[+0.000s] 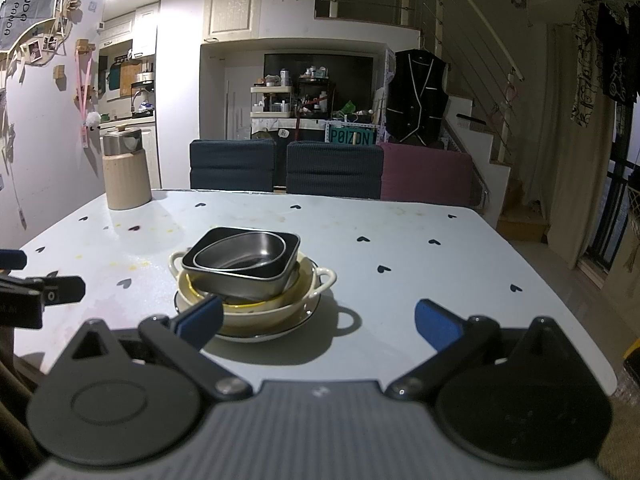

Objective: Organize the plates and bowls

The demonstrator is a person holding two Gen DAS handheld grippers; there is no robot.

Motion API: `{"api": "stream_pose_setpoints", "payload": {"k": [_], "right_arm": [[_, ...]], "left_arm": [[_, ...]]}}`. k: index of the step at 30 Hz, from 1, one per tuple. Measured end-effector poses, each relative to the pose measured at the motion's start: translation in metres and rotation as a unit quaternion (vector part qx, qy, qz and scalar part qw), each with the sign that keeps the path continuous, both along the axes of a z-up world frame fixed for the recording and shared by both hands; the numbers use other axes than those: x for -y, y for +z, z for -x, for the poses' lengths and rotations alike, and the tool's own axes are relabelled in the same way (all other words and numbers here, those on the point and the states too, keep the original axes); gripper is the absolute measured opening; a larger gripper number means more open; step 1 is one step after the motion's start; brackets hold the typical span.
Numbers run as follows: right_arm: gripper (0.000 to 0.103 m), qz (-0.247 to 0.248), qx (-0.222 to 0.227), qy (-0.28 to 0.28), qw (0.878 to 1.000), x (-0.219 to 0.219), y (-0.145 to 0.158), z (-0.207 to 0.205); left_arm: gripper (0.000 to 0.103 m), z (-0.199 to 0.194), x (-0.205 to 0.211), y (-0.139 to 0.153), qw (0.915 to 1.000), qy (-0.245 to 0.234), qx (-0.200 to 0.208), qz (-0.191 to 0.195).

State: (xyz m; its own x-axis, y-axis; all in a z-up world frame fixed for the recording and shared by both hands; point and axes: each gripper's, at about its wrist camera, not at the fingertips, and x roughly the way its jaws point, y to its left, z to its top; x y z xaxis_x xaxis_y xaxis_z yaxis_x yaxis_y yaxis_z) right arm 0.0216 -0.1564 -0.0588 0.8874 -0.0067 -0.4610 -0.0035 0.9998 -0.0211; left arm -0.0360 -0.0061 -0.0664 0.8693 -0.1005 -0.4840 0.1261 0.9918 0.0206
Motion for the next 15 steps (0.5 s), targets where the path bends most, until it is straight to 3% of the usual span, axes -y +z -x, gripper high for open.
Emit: {"api": "stream_pose_setpoints", "payload": {"k": [15], "right_arm": [[0.103,0.0,0.0,0.0,1.0,-0.0003,-0.0003,-0.0003]], "left_arm": [[0.103,0.0005,-0.0017,-0.0034,1.0,0.001,-0.005,-0.001]]}}
